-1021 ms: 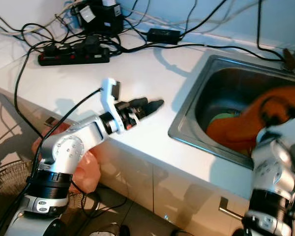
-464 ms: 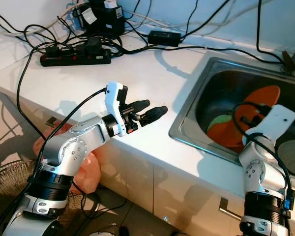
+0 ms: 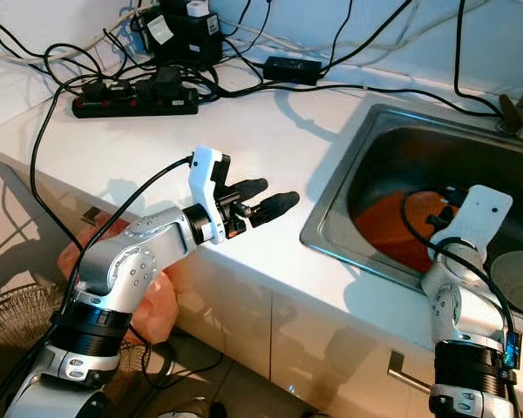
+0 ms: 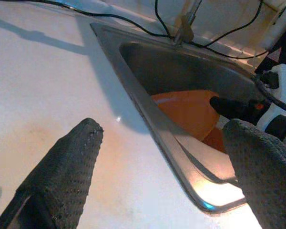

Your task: Kitchen organization

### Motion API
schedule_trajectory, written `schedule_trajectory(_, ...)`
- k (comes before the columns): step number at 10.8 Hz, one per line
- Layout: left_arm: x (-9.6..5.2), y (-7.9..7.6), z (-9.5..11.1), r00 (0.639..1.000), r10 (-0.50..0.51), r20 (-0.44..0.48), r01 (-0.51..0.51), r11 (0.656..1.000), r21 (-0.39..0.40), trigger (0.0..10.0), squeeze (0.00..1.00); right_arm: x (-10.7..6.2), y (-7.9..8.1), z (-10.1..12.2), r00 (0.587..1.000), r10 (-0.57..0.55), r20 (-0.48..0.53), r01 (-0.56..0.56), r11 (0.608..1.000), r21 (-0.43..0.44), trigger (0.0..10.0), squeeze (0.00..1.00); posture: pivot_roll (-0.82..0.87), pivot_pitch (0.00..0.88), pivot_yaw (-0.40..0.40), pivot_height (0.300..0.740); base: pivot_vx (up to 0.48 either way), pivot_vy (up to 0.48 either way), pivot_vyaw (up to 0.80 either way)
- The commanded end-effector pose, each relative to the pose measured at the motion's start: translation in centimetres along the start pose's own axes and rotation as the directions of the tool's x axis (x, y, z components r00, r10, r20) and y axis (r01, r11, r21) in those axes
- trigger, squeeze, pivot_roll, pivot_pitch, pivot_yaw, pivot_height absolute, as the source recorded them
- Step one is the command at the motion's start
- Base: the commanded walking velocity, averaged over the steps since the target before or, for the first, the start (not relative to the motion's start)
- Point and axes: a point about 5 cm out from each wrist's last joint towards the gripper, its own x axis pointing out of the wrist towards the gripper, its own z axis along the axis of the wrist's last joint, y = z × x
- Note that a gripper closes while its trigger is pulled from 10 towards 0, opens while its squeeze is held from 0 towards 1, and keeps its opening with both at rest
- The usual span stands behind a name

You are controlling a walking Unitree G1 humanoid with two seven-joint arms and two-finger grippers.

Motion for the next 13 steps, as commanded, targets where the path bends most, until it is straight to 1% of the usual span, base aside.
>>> schedule_trajectory(1, 0.0, -0.2, 0.0, 1.0, -0.007, 0.002, 0.007, 1.0, 0.026, 10.0, 0.0, 0.1, -0.5, -1.0, 0.999, -0.025, -0.04, 0.022, 0.998, -0.055, 10.0, 1.0, 0.05, 0.055, 0.026, 0.74, 0.0, 0.0, 0.0)
schedule_trajectory(3, 0.1, -0.4, 0.0, 1.0, -0.007, 0.01, 0.006, 0.999, 0.039, 10.0, 0.0, 0.1, -0.4, -0.3, 1.0, -0.021, 0.006, 0.022, 0.995, -0.098, 10.0, 1.0, 0.05, 0.048, 0.02, 0.74, 0.0, 0.0, 0.0)
schedule_trajectory(4, 0.0, -0.6, -0.1, 1.0, -0.005, 0.015, 0.004, 0.999, 0.054, 10.0, 0.0, -0.1, 0.0, 0.2, 0.999, -0.004, 0.036, 0.008, 0.993, -0.115, 10.0, 1.0, 0.05, 0.043, 0.017, 0.74, 0.0, 0.0, 0.0)
schedule_trajectory(7, -0.2, -0.9, -0.1, 0.998, 0.02, 0.063, -0.024, 0.998, 0.051, 10.0, 0.0, -1.3, 2.4, 1.1, 0.987, 0.097, 0.128, -0.077, 0.985, -0.154, 10.0, 1.0, 0.05, 0.035, 0.011, 0.74, 0.0, 0.0, 0.0)
schedule_trajectory(9, -0.3, -1.0, -0.2, 0.993, 0.056, 0.101, -0.061, 0.997, 0.048, 10.0, 0.0, -1.9, 3.5, 1.6, 0.973, 0.152, 0.174, -0.122, 0.978, -0.169, 10.0, 1.0, 0.05, 0.035, 0.008, 0.74, 0.0, 0.0, 0.0)
schedule_trajectory(10, -0.5, -1.0, -0.3, 0.988, 0.086, 0.125, -0.093, 0.994, 0.052, 10.0, 0.0, -2.2, 4.0, 1.8, 0.966, 0.177, 0.191, -0.144, 0.974, -0.172, 10.0, 0.97, 0.05, 0.035, 0.004, 0.74, 0.0, 0.0, 0.0)
schedule_trajectory(11, -0.9, -0.6, -0.3, 0.978, 0.133, 0.16, -0.143, 0.989, 0.048, 10.0, 0.0, -2.7, 4.6, 2.0, 0.957, 0.208, 0.201, -0.173, 0.969, -0.177, 10.0, 0.79, 0.05, 0.035, 0.002, 0.74, 0.0, 0.0, -0.49)
schedule_trajectory(12, -1.3, -0.2, -0.3, 0.969, 0.167, 0.18, -0.176, 0.984, 0.036, 10.0, 0.0, -3.1, 5.2, 2.0, 0.949, 0.237, 0.206, -0.201, 0.962, -0.183, 10.0, 0.66, 0.05, 0.034, 0.0, 0.74, 0.0, -0.274, -0.8)
schedule_trajectory(13, -1.4, -0.1, -0.5, 0.969, 0.173, 0.176, -0.182, 0.982, 0.039, 10.0, 0.0, -3.3, 5.6, 2.0, 0.944, 0.255, 0.211, -0.218, 0.959, -0.181, 10.0, 0.64, 0.05, 0.033, 0.0, 0.74, 0.0, -0.368, -0.79)
